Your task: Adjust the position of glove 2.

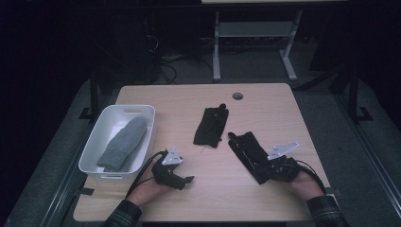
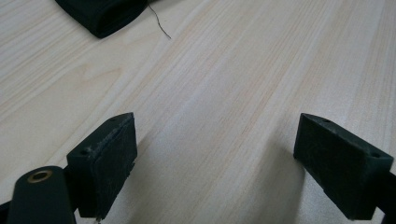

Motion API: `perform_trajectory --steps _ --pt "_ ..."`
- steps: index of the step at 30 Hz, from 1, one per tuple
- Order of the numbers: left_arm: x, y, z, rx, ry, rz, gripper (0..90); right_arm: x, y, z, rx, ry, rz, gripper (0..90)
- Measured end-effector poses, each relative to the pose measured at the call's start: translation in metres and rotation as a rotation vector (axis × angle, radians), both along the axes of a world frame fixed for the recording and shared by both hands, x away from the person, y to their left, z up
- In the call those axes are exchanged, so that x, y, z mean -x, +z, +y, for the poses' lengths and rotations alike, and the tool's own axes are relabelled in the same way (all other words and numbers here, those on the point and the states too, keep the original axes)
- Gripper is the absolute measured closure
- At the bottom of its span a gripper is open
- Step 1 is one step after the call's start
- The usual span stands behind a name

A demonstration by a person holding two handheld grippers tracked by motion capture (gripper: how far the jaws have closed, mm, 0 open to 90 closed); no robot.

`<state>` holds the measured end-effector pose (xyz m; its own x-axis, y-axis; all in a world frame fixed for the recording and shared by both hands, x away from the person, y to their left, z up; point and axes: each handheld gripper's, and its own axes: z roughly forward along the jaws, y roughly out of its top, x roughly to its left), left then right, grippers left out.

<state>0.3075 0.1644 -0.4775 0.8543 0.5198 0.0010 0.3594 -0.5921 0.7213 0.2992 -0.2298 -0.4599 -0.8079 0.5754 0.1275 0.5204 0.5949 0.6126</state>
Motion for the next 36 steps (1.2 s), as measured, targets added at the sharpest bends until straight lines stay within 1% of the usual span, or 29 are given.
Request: perform_trajectory --steps 4,5,6,7,8,9,10,11,13,15,16,18,20,22,23,24,27,30,32,36 --pt "0.000 0.000 0.000 0.000 0.000 0.000 12.3 0.004 0.000 0.015 -0.009 0.061 0.007 90.0" --pt "0.000 0.000 0.000 0.000 0.000 0.000 12.3 0.005 -0.001 0.018 -0.011 0.081 0.003 90.0" --pt "0.000 0.000 0.000 0.000 0.000 0.000 12.3 0.006 -0.001 0.023 -0.019 0.096 0.011 90.0" --pt "0.000 0.000 0.000 0.000 0.000 0.000 12.3 0.007 -0.001 0.026 -0.017 0.124 0.000 90.0" --pt "0.000 0.000 0.000 0.000 0.000 0.000 12.3 0.009 0.000 0.029 -0.023 0.135 0.003 90.0" --pt "0.000 0.000 0.000 0.000 0.000 0.000 12.3 0.009 0.001 0.031 -0.030 0.144 -0.012 90.0" --pt "0.000 0.000 0.000 0.000 0.000 0.000 12.3 0.009 0.004 0.031 -0.043 0.139 -0.023 90.0" --pt "0.000 0.000 0.000 -0.001 -0.001 0.000 12.3 0.007 0.006 0.030 -0.051 0.130 -0.047 90.0" --pt "0.000 0.000 0.000 0.000 -0.001 0.000 12.3 0.001 0.012 0.025 -0.067 0.084 -0.080 90.0" --pt "0.000 0.000 0.000 0.001 0.000 0.002 12.3 -0.010 0.014 0.020 -0.062 0.038 -0.111 90.0" --pt "0.000 0.000 0.000 0.002 0.000 0.001 12.3 -0.014 0.014 0.018 -0.058 0.024 -0.123 90.0" --pt "0.000 0.000 0.000 0.000 -0.001 0.001 12.3 -0.024 0.012 0.017 -0.051 -0.006 -0.133 90.0" --pt "0.000 0.000 -0.001 0.000 -0.001 0.002 12.3 -0.031 0.007 0.017 -0.043 -0.023 -0.131 90.0" --pt "0.000 0.000 -0.001 0.001 -0.001 0.002 12.3 -0.035 0.000 0.020 -0.009 -0.023 -0.114 90.0" --pt "0.000 0.000 -0.001 0.000 0.000 0.002 12.3 -0.035 -0.003 0.020 0.000 -0.020 -0.115 90.0" --pt "0.000 0.000 -0.001 0.000 0.000 0.002 12.3 -0.034 -0.003 0.020 -0.009 -0.023 -0.107 90.0" --pt "0.000 0.000 -0.001 0.000 0.000 0.002 12.3 -0.029 -0.002 0.020 -0.003 -0.025 -0.104 90.0" --pt "0.000 0.000 -0.001 0.000 0.000 0.002 12.3 -0.019 -0.002 0.022 0.001 -0.023 -0.098 90.0" --pt "0.000 0.000 -0.001 0.001 0.000 0.001 12.3 -0.011 -0.002 0.023 -0.005 -0.020 -0.094 90.0" --pt "0.000 0.000 -0.001 0.001 0.000 0.001 12.3 0.002 -0.001 0.027 0.007 -0.008 -0.094 90.0"
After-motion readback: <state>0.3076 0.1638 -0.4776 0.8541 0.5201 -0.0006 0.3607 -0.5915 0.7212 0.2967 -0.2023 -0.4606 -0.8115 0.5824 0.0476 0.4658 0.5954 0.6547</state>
